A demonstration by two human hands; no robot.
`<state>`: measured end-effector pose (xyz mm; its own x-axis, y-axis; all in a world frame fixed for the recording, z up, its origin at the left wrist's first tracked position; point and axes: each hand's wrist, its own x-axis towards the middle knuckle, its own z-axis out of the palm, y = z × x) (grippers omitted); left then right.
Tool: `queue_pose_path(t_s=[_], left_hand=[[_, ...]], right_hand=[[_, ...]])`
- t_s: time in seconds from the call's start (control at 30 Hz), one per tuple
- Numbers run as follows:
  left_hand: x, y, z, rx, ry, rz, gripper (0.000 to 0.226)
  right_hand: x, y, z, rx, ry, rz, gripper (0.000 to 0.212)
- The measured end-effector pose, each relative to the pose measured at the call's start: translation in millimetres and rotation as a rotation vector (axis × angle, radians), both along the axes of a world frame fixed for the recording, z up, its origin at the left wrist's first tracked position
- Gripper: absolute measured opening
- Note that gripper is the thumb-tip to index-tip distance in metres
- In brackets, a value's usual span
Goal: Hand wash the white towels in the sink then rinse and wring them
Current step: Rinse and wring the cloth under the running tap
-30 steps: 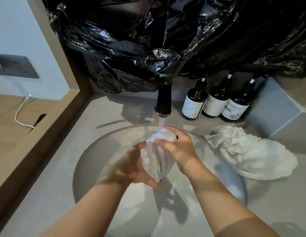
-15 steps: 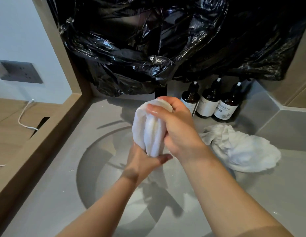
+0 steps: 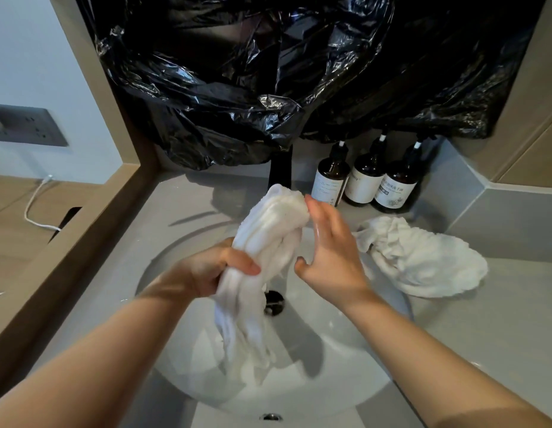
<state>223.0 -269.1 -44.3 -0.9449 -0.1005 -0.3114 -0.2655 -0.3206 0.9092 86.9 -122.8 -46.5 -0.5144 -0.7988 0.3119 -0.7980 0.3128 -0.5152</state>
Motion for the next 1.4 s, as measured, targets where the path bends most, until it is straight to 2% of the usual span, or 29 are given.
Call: queue_pose_path(t_s=[0.1,0.2,0.33,0.43,0.5,0.6,0.67,0.77,0.9,1.03,1.13,1.2,1.27,1.33,1.37,1.4], left_hand=[[2.9,-3.5,3.7,0.101,-0.003,-0.113,0.043],[1.5,-8.3,-2.5,0.158,-0.092,-0.227,0.047],[-4.4,-7.4,-6.9,0.149,-0.209,-0.326,0.056],[-8.8,-6.9,-7.7,-0.077,-0.294,-0.409,0.059],[-12.6,-4.4,-8.8,-0.276,-0.333,-0.443,0.06],[-17.8,1.5,-14.5,-0.65,-0.336,-0.483,0.054],[-18.6,7.7,-18.2,-0.969,-0.402,-0.446,0.054],[-17.5,22.7,-15.6,-1.426,-0.435,-0.269,0.054],[-18.4,25.6,-27.0,-1.615,-0.275,-0.184,0.042],[-23.0,19.3,-40.3,-1.722,-0.15,-0.197,0.038],[-27.0,18.4,-53.2,-1.911,0.004,-0.089,0.05],[-28.3,20.8,-55.8,-1.837,-0.027,-0.002,0.052],[-27.3,19.8,-50.1,-1.562,-0.207,0.0,0.049],[-28.9,12.6,-43.9,-1.127,-0.269,0.109,0.037],[-26.6,6.4,-41.0,-0.877,-0.251,0.191,0.024],[-22.6,0.1,-37.1,-0.658,-0.226,0.239,0.014]], right_hand=[[-0.2,-4.0,-11.7,-0.062,0.402,-0.081,0.109],[-3.6,-11.1,-21.6,-0.111,0.684,0.073,0.101],[-13.3,-15.5,-36.0,-0.209,0.769,0.238,0.065],[-27.1,-12.2,-28.8,-0.06,0.73,0.383,0.063],[-29.5,-8.4,-14.4,0.181,0.54,0.426,0.056],[-24.3,-7.1,-2.1,0.613,0.078,0.364,0.044],[-21.3,-9.1,-2.6,0.695,-0.188,0.32,0.043],[-14.7,-5.4,-8.0,0.631,-0.633,0.267,0.031],[10.4,4.8,-29.7,0.309,-1.226,0.027,0.032],[32.7,9.1,-37.1,0.216,-1.581,-0.154,0.035],[33.2,8.1,-31.8,0.187,-1.663,-0.197,0.028],[27.0,7.1,-23.4,0.203,-1.676,-0.18,0.02],[20.7,6.3,-12.6,0.12,-1.794,-0.121,0.029],[15.0,3.3,-4.1,-0.173,-1.928,-0.091,0.049],[13.1,1.3,-1.4,-0.307,-1.887,-0.068,0.053],[12.5,-1.0,-0.3,-0.364,-1.727,-0.025,0.049]])
